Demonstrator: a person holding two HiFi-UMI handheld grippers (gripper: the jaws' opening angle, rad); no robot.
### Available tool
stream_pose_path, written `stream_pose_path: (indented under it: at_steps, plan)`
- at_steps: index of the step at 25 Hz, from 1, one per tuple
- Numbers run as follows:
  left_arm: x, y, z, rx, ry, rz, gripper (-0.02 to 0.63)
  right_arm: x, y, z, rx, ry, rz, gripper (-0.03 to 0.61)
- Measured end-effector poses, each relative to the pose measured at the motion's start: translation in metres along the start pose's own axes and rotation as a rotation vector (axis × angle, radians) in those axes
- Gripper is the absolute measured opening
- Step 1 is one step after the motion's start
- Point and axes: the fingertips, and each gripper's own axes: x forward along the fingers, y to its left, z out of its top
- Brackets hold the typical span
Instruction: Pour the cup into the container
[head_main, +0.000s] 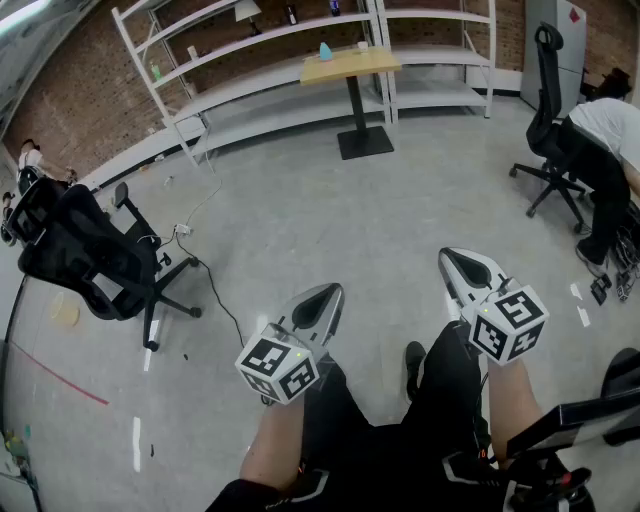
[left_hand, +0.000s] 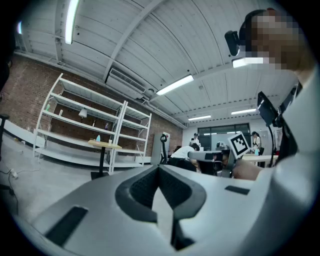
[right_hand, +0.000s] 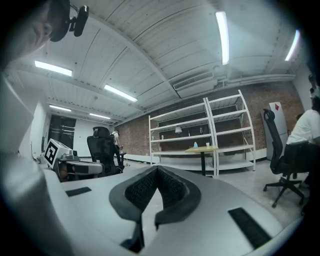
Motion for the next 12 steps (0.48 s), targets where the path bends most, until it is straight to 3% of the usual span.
stream_pose_path:
  at_steps: [12]
  plan:
    - [0.0017,0.0034,0.0003,0.007,0.000,-0.002,-0.008,0.0008,0.0033,0.0072,-0.022,-0.010,0.002,0.000]
